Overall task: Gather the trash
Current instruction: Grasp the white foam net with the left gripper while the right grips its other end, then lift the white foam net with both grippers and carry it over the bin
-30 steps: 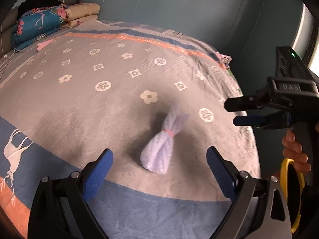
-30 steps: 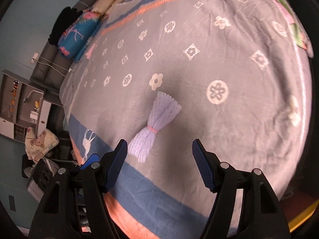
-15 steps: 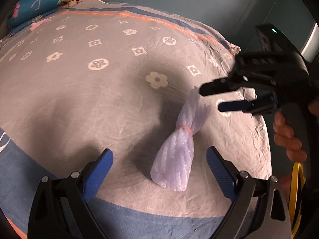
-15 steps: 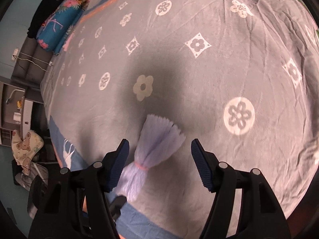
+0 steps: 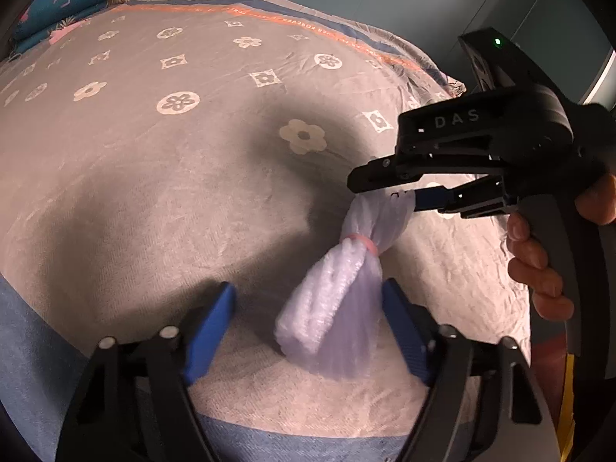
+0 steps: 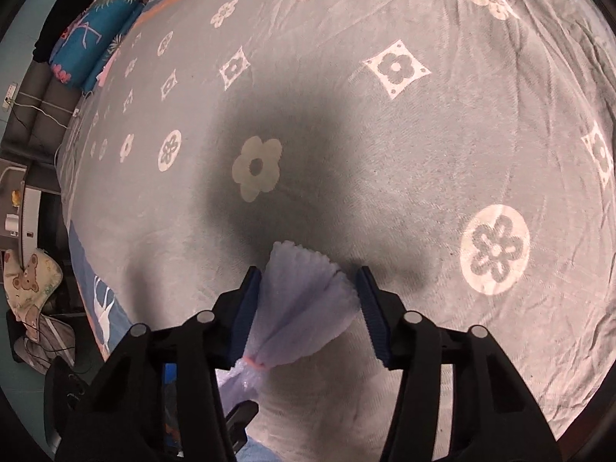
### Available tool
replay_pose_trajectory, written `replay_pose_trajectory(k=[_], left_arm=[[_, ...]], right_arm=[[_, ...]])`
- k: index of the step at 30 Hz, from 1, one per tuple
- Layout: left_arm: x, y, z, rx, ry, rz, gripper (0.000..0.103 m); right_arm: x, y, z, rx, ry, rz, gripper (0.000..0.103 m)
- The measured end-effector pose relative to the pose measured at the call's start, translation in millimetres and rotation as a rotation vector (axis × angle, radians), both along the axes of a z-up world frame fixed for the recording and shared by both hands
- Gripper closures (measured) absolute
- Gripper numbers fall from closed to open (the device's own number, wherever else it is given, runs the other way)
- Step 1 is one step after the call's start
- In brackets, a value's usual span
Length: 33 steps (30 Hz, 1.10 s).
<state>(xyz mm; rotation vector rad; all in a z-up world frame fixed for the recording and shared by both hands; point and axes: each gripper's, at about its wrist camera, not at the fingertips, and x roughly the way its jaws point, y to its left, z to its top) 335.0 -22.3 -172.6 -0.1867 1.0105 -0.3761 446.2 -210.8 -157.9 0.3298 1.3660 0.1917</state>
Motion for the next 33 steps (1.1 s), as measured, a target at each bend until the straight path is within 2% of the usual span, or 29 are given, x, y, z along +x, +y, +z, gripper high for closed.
replay_pose_trajectory(k=[3,5,8,12,19,33], left_arm=[[-0.2,-2.2,0.8,0.007,0.0,-0.01,0.058],[-0.4,-1.8,2.1,0.003,-0.001,-0.013,0.069],[-3.0,1.4,6.7,-0.015,-0.002,-0.013,0.077],[-2.6,10.7,15.8,-0.074,0.01,0.004,0.08],[-17.1,16.9,37.9,-0.106,-0.022,-0.005,0.081],[-66.2,16.8,73.6,-0.077,-0.105,-0.07,0.081]], right_arm=[[0.1,3.8,0.1,-0.02,-0.007,0.002,0.065],[-0.9,5.9,1.7,-0.036,-0.016,0.012,0.07],[-2.9,7.8,5.9,-0.045,-0.032,0.025,0.077],[-8.5,5.6,8.5,-0.012,-0.032,0.01,0.081],[-26.3,1.8,31.0,0.027,-0.068,0.014,0.081],[-89.5,-7.4,75.2,0.087,-0.128,0.022,0.082]])
